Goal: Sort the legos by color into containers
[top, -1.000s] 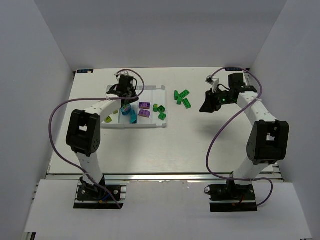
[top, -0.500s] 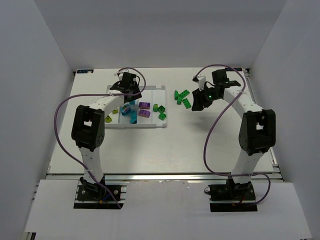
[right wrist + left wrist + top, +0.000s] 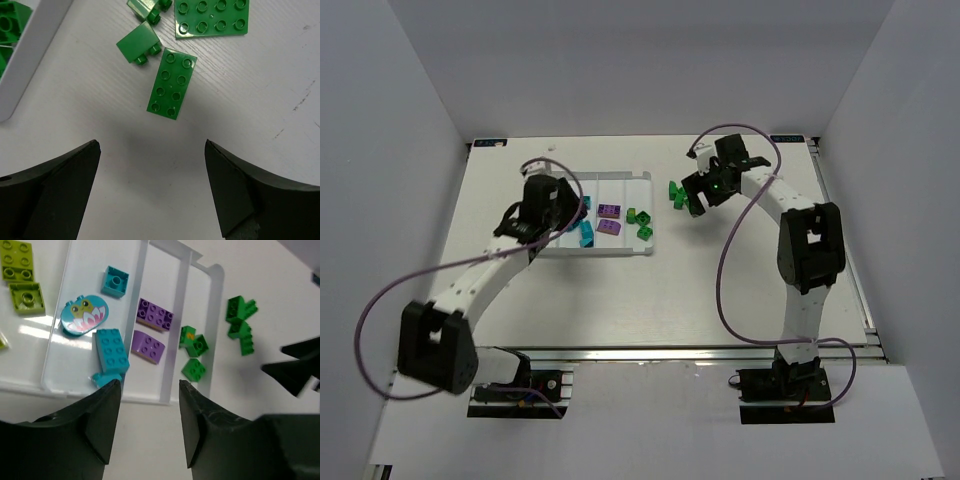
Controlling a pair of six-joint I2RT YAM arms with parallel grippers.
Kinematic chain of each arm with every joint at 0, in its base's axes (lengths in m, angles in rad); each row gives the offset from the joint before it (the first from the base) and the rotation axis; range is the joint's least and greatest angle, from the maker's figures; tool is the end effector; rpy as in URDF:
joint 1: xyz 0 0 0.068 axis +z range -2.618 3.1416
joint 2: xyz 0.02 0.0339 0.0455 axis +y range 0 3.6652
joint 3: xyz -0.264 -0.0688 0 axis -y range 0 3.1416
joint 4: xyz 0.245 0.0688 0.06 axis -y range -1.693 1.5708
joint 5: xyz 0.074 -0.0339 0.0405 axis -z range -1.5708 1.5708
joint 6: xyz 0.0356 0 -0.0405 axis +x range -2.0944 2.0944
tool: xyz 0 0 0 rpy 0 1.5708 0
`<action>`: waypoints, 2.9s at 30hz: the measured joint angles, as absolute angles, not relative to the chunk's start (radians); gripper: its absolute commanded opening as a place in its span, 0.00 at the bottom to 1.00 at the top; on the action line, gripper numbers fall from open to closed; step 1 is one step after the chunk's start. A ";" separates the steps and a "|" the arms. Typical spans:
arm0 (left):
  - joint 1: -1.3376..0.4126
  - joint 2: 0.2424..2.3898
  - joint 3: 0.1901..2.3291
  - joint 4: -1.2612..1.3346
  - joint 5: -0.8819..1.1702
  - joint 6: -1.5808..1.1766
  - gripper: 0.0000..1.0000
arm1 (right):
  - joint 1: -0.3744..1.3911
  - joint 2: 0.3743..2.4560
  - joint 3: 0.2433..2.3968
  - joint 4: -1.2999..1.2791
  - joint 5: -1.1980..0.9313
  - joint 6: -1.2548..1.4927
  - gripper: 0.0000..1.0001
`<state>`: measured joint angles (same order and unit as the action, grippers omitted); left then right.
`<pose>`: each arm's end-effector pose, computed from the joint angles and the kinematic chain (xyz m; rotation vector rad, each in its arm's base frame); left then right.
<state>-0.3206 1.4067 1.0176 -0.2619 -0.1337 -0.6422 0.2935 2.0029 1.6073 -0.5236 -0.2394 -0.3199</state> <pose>0.2988 -0.0942 0.2703 -0.4321 2.2000 -0.3809 0.4241 0.1370 0.2278 -0.8425 2.3274 0.2864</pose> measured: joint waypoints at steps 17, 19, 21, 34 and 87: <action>-0.321 0.853 0.650 -0.293 -0.079 -0.845 0.68 | 0.343 2.233 1.753 -0.467 -0.050 -0.273 0.67; -0.321 0.825 0.637 -0.299 -0.079 -0.857 0.68 | 0.343 2.242 1.755 -0.467 -0.052 -0.273 0.64; -0.321 0.805 0.629 -0.311 -0.081 -0.867 0.68 | 0.343 2.246 1.760 -0.466 -0.051 -0.274 0.62; -0.321 0.793 0.624 -0.337 -0.086 -0.889 0.68 | 0.334 2.249 1.760 -0.459 -0.071 -0.272 0.16; -0.321 0.714 0.569 -0.350 -0.088 -0.917 0.69 | 0.472 2.331 2.035 -0.448 -0.459 -0.309 0.63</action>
<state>-0.3210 0.7139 0.5694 -0.3496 -0.0883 -0.9169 0.4725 2.3310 2.0354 -0.4484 -0.4595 -0.3092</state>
